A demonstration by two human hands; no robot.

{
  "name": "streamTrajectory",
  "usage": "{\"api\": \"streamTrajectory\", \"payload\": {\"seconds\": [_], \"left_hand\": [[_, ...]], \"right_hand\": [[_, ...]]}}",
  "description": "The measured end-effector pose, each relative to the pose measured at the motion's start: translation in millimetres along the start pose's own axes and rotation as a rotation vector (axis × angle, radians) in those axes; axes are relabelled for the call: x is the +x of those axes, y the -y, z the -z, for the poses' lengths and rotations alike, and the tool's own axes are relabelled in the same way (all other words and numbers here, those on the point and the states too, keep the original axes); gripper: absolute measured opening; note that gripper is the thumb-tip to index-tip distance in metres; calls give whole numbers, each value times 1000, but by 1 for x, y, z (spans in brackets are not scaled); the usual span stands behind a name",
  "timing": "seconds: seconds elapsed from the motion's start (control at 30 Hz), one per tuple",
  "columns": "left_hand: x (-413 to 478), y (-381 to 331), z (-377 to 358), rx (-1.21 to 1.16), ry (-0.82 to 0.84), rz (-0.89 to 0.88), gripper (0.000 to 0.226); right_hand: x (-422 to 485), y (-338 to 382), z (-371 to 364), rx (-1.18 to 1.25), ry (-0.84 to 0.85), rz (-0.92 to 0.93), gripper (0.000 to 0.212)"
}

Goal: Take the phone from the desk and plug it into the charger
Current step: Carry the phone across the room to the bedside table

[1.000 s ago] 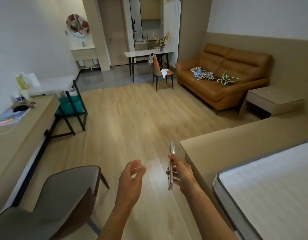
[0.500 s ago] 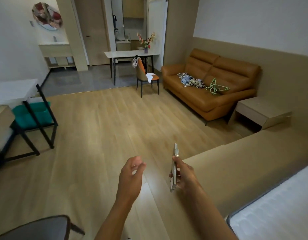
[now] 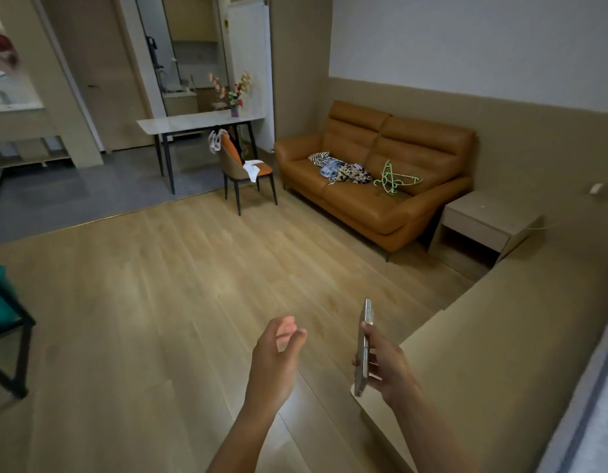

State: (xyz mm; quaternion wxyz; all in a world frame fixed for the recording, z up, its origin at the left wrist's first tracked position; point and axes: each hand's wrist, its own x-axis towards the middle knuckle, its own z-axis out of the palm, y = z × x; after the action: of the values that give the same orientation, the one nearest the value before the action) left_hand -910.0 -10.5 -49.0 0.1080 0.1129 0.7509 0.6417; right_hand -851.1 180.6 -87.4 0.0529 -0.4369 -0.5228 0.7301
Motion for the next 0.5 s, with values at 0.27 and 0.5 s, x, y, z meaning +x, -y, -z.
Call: {"api": "streamTrajectory", "payload": {"seconds": [0.27,0.5], "left_hand": [[229,11,-37,32,110,-26,21],[410,-6,-107,13,215,-11,17]], "right_hand": [[186,98,-49,124,-125,-4,43],[315,211,-65,189,-202,-3,45]]}}
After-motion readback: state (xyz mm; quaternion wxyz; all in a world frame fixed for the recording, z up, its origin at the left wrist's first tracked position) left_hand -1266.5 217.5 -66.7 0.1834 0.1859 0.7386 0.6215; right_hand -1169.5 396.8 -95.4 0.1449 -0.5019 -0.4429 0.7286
